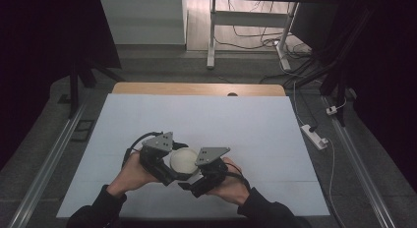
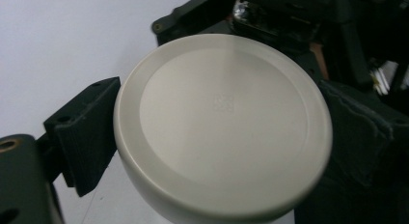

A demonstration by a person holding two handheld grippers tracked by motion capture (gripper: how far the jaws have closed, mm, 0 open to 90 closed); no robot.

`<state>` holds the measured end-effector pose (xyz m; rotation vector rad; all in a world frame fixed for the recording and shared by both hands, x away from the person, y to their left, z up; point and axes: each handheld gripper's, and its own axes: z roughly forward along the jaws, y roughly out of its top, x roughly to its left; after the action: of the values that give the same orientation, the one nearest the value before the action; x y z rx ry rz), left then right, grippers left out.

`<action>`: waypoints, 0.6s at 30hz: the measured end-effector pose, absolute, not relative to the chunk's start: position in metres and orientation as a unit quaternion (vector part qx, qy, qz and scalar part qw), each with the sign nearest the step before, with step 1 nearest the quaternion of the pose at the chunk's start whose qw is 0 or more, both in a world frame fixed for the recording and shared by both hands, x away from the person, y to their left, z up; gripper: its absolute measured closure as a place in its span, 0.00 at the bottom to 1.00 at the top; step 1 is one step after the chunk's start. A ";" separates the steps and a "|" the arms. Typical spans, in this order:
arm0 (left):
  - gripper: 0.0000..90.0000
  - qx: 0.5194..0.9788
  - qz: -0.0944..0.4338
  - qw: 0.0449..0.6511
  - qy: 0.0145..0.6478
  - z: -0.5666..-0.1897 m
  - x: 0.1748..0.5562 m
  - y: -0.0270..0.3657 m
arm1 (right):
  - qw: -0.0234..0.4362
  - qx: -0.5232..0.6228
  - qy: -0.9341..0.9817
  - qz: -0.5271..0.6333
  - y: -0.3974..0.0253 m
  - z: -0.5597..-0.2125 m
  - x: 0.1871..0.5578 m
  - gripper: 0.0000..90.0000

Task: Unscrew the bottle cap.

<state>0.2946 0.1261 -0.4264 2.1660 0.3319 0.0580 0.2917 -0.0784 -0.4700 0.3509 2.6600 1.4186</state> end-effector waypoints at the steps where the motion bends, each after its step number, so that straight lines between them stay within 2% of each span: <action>1: 0.09 0.879 0.028 0.453 0.143 -0.426 0.295 0.125 | 0.058 0.120 0.875 0.465 -0.079 -0.470 0.293 0.08; 13: 0.09 0.848 0.093 0.438 0.284 -0.425 0.285 0.102 | 0.098 0.184 0.866 0.455 -0.081 -0.471 0.298 0.08; 18: 0.06 0.848 0.106 0.428 0.293 -0.425 0.283 0.096 | 0.097 0.189 0.865 0.454 -0.082 -0.473 0.300 0.08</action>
<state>0.2832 0.0959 -0.4253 2.1176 0.7315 0.2649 0.2998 -0.0821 -0.4729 0.5602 2.5627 1.3452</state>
